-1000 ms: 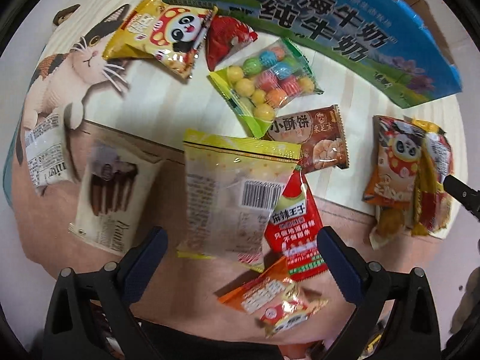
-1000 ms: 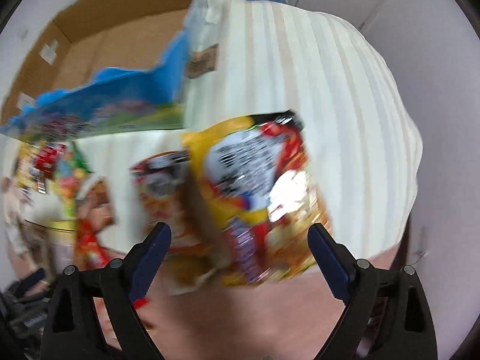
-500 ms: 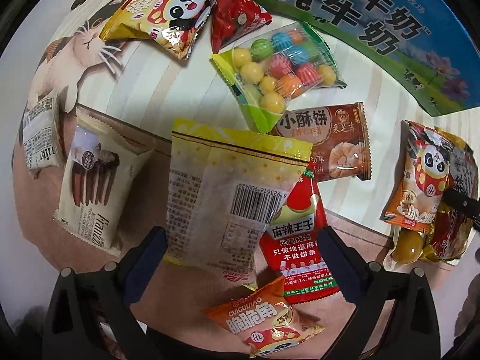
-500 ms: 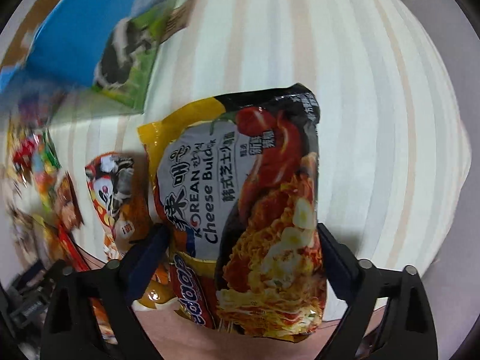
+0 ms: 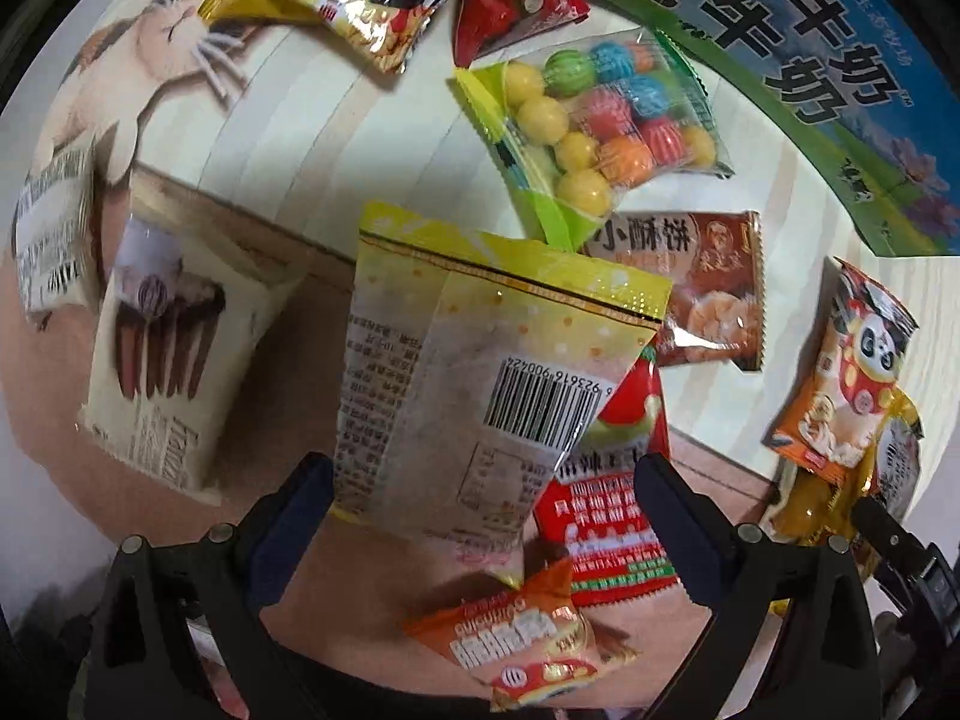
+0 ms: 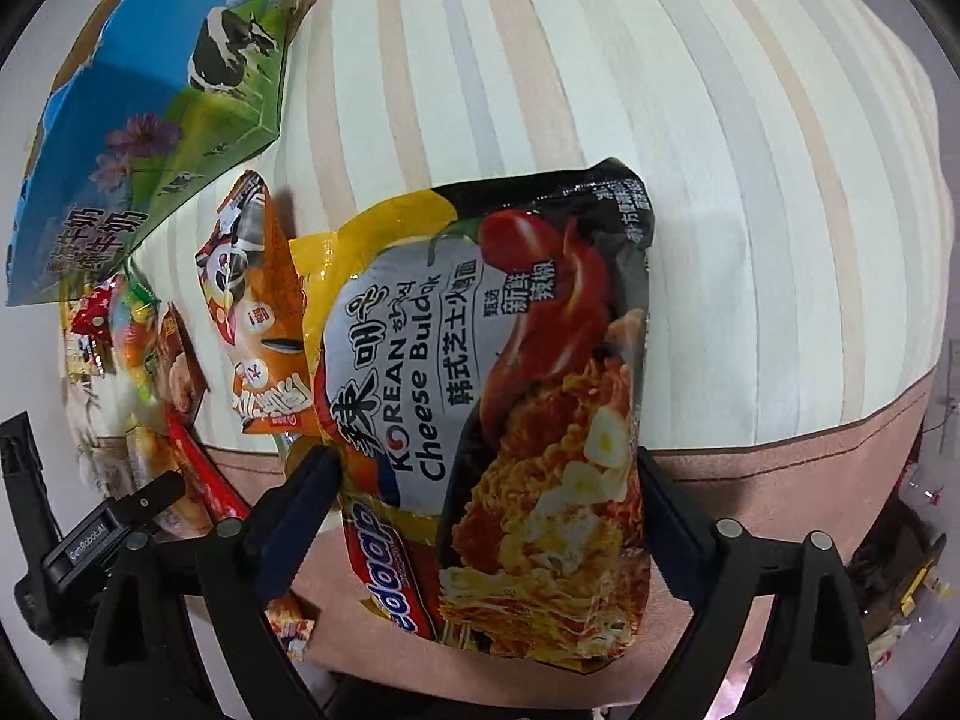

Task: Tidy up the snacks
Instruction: 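Carry the bread bag and noodle pack into the cardboard box with both tools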

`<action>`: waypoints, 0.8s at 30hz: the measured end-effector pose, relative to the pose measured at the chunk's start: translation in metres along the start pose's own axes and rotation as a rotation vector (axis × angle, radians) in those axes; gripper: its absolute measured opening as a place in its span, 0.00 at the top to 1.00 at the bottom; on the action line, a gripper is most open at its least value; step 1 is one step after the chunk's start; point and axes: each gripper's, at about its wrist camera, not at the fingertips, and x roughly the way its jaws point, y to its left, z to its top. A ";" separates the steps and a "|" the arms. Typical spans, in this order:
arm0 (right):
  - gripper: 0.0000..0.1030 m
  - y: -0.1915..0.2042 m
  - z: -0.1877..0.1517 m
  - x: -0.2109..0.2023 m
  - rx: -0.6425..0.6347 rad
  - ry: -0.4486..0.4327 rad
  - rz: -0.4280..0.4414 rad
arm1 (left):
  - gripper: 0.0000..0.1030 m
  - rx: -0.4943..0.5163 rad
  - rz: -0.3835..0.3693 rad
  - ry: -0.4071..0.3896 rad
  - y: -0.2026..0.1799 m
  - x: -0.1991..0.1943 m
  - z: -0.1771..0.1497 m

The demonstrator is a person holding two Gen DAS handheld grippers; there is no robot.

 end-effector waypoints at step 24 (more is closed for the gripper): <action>0.29 0.049 -0.107 -0.025 0.079 -0.178 -0.037 | 0.54 0.303 0.024 -0.185 0.050 -0.077 -0.001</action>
